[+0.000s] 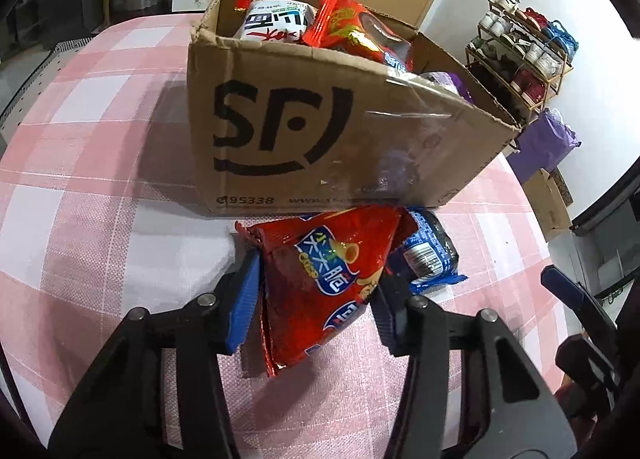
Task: Organize snacks
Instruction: 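Grasp the red chip bag with the left gripper, then grasp the blue biscuit pack with the right gripper while the left holds the chip bag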
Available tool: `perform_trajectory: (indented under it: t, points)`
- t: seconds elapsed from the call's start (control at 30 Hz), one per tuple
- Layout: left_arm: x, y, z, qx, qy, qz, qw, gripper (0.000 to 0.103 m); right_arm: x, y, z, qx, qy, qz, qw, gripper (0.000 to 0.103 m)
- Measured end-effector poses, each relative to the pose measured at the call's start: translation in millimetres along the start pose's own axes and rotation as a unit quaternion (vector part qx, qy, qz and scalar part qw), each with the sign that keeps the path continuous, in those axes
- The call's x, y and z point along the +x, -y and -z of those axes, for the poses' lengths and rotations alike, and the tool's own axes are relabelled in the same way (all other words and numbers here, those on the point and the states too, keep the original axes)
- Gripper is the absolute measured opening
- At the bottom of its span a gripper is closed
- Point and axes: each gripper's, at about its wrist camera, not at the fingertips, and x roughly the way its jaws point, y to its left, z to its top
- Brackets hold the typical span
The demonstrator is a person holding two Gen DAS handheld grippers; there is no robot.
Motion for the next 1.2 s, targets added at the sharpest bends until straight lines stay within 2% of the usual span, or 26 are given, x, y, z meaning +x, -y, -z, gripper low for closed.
perform_trajectory:
  t: [0.1, 0.4, 0.6, 0.87, 1.2]
  points:
    - [1, 1, -2, 0.001, 0.0, 0.002, 1.0, 0.047, 0, 0, 0, 0.001, -0.001, 0.001, 1.0, 0.102]
    - [-30, -8, 30, 0.015, -0.001, -0.009, 0.9998, 0.047, 0, 0, -1, 0.0, -0.004, -0.001, 1.0, 0.102]
    - [-37, -12, 37, 0.015, 0.002, -0.007, 0.9999, 0.047, 5, -2, -3, -0.002, -0.011, 0.001, 1.0, 0.102]
    - [-55, -22, 50, 0.013, 0.005, -0.004, 0.9999, 0.047, 26, 2, -5, 0.002, -0.039, 0.018, 0.999, 0.102]
    - [-77, -29, 62, 0.023, 0.009, -0.01, 0.9996, 0.047, 58, -4, -18, -0.017, -0.063, 0.011, 0.998, 0.102]
